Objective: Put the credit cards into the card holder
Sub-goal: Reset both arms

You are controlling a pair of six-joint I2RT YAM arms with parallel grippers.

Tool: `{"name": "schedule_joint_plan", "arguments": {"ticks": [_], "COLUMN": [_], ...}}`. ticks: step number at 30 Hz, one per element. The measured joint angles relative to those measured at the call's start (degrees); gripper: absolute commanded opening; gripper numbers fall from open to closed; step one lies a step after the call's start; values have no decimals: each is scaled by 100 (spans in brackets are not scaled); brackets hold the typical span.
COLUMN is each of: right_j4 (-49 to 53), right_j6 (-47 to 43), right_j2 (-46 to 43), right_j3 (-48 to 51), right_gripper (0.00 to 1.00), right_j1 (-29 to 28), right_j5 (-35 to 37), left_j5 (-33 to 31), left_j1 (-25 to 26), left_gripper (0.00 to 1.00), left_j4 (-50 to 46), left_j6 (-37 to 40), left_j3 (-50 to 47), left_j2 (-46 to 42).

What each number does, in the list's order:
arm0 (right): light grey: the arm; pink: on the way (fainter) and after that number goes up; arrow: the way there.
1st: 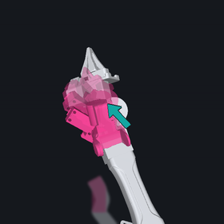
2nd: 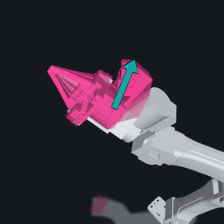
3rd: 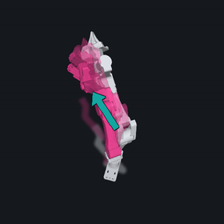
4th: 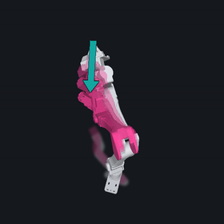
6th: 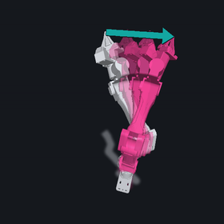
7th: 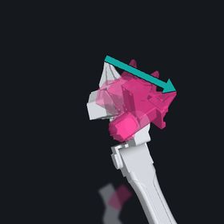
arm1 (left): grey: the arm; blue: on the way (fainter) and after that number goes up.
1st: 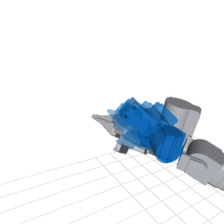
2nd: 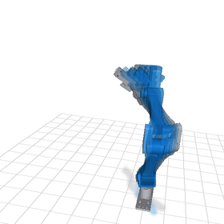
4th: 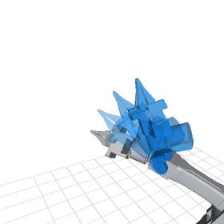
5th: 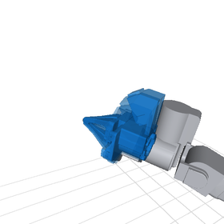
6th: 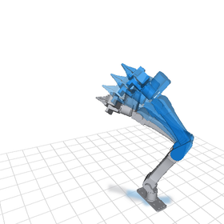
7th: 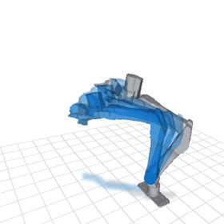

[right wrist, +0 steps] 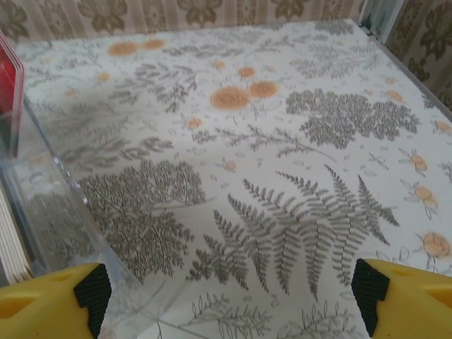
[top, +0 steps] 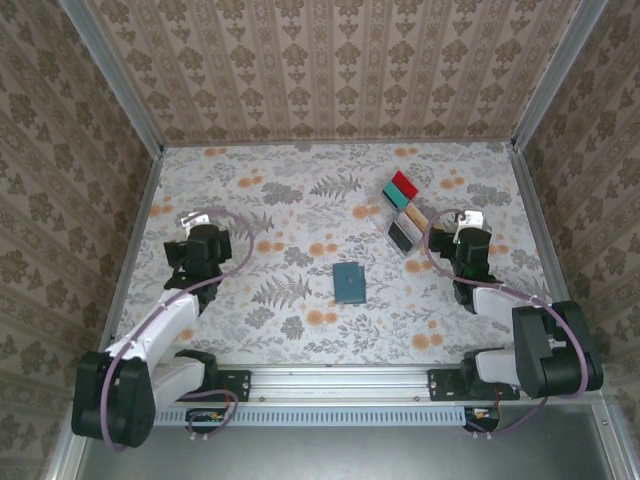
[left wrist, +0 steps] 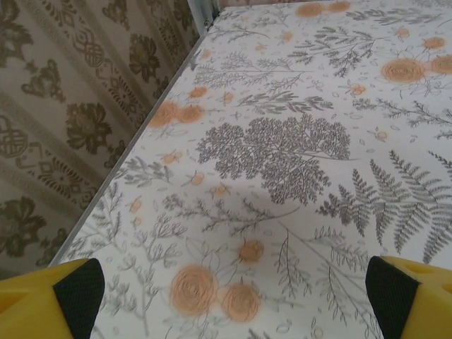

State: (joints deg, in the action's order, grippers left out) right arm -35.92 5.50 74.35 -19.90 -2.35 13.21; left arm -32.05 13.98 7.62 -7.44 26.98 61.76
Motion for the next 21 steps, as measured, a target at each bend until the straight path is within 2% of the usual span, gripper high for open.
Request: {"name": "schedule_joint_plan", "arguments": {"ticks": [6, 14, 17, 21], "right_j4": [-393, -2111, -2177, -2048], "right_j6": [-90, -87, -79, -66], "right_j2": [66, 1014, 1150, 1193], "right_j3": [9, 221, 114, -11], "right_gripper": [94, 98, 100, 100], "right_j1": [55, 114, 114, 68], "right_j5": [-243, -299, -232, -55], "left_j5": [601, 1460, 1735, 1906], "left_j1": [-249, -590, -662, -1056], "left_gripper": [98, 97, 98, 100], "left_j4": [1366, 3018, 3644, 4013], "left_j6": [472, 1021, 1137, 1049], "left_j3": [-525, -621, -619, -612], "left_j2": [944, 1681, 2199, 2612]}}
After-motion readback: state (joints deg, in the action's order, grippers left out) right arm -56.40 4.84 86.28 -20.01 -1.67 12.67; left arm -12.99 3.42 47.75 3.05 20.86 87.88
